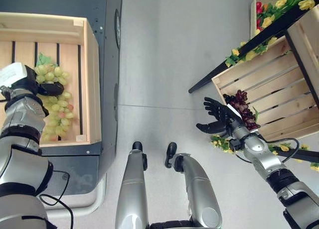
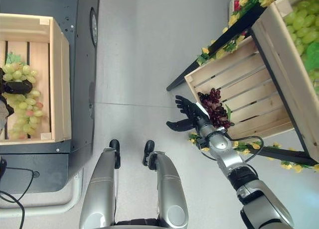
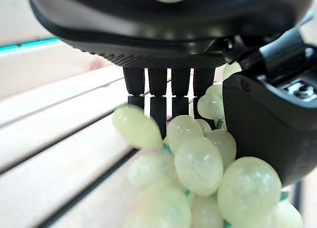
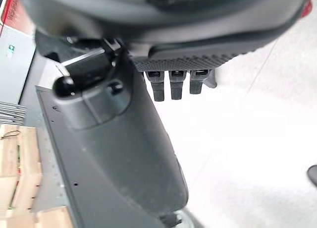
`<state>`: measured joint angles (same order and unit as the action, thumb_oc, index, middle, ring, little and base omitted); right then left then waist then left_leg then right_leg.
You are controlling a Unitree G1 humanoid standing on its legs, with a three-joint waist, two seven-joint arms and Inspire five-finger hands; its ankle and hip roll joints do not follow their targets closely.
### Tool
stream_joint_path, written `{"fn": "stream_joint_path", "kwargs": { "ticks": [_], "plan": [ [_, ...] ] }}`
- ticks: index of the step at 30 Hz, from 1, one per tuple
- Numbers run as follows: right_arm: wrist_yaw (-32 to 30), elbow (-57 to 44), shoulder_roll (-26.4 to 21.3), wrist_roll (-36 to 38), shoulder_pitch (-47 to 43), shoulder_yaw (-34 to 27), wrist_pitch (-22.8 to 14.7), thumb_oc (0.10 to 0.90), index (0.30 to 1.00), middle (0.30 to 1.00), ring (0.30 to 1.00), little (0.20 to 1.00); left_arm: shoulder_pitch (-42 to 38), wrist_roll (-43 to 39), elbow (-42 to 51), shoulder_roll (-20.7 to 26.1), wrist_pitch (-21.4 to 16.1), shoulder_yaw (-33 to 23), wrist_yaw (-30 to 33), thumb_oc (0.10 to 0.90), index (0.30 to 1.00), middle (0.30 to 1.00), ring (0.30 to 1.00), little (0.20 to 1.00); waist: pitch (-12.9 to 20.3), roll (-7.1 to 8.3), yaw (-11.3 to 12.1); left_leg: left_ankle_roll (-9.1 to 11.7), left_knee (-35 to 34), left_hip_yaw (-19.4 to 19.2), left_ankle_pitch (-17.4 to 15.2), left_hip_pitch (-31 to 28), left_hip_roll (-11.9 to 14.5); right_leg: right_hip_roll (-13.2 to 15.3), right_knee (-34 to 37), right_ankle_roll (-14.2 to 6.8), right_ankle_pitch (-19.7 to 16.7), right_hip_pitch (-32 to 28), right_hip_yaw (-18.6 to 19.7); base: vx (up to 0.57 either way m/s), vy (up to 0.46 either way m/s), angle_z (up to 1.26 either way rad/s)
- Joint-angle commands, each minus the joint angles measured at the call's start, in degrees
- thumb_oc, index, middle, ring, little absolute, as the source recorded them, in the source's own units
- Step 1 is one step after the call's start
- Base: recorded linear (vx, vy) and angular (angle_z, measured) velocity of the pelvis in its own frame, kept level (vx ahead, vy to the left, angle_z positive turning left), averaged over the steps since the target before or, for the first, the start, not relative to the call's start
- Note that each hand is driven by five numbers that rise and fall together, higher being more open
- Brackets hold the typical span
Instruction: Pick up the fruits from the basket on one side to the basket on the other side
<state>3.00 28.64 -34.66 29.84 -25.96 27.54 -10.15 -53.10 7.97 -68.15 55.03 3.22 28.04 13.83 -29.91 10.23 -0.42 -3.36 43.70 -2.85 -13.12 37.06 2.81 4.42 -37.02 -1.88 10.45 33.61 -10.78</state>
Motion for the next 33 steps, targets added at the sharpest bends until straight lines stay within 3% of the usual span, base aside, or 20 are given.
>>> {"fn": "stream_joint_path", "kwargs": {
  "ticks": [1, 8, 14, 20, 26, 33],
  "plan": [
    [-1.7, -5.4, -2.5, 0.7, 1.4, -7.1, -4.9, 0.8, 0.9, 0.9, 0.9, 0.9, 0.8, -5.9, 4.3, 2.5, -3.4, -5.8, 5.3, 0.4, 0.3, 0.3, 0.3, 0.3, 0.1, -1.41, 1.7, -1.2, -10.3, -0.5, 0.0, -9.7, -3.6, 0.3, -0.3, 0.9, -0.3, -6.5, -0.8, 0.01, -0.01, -0.1],
    [-0.3, -8.3, -2.3, -1.4, 4.6, -10.9, -4.3, 0.8, 0.9, 0.9, 0.9, 0.9, 8.5, -15.5, 11.1, 3.2, -5.6, -15.3, 4.5, 0.4, 0.3, 0.3, 0.3, 0.3, 1.6, -4.31, 2.4, -1.0, -15.2, -0.6, 0.3, -18.8, -4.8, 1.6, 4.2, 0.0, -0.8, -14.7, -0.2, 0.0, -0.005, -0.03],
    [0.3, -11.4, -1.8, -4.0, 5.7, -12.3, -3.6, 0.8, 0.9, 0.9, 0.9, 0.9, 15.6, -22.1, 17.3, 1.1, -8.7, -21.1, 5.0, 0.4, 0.3, 0.3, 0.3, 0.3, 5.8, -7.24, 2.4, 0.0, -20.7, -0.7, 1.8, -25.1, -5.5, 2.3, 9.6, -0.4, -1.0, -20.5, 0.1, 0.01, 0.0, 0.0],
    [2.2, -14.0, -1.9, -5.3, 7.4, -13.0, -3.4, 0.8, 0.9, 0.9, 0.9, 0.9, 21.6, -23.5, 24.8, -0.1, -13.1, -25.2, 4.8, 0.4, 0.3, 0.3, 0.3, 0.3, 11.0, -9.26, 2.8, 1.1, -27.3, 0.2, 3.7, -31.6, -6.3, 1.9, 17.1, -0.4, -1.6, -27.6, -0.2, 0.06, -0.027, 0.01],
    [3.7, -16.6, -0.6, -4.4, 8.0, -12.8, -4.1, 0.8, 0.9, 0.9, 0.9, 0.9, 24.8, -22.3, 31.0, -1.2, -18.8, -26.9, 4.4, 0.4, 0.3, 0.3, 0.3, 0.3, 16.8, -10.57, 3.7, 2.0, -33.2, 2.3, 6.2, -35.9, -6.7, 0.8, 23.7, -0.2, -3.1, -32.9, -1.1, 0.05, -0.089, 0.06],
    [6.2, -19.6, 2.2, -0.7, 5.0, -10.2, -2.6, 0.8, 0.9, 0.9, 0.9, 0.9, 22.7, -22.3, 36.8, -1.2, -21.9, -25.2, 1.9, 0.4, 0.3, 0.3, 0.3, 0.3, 21.6, -11.8, 4.5, 2.6, -40.4, 4.7, 9.3, -39.1, -7.1, -0.4, 31.8, -0.4, -5.8, -36.7, -1.3, -0.01, -0.104, 0.04]
  ]
}}
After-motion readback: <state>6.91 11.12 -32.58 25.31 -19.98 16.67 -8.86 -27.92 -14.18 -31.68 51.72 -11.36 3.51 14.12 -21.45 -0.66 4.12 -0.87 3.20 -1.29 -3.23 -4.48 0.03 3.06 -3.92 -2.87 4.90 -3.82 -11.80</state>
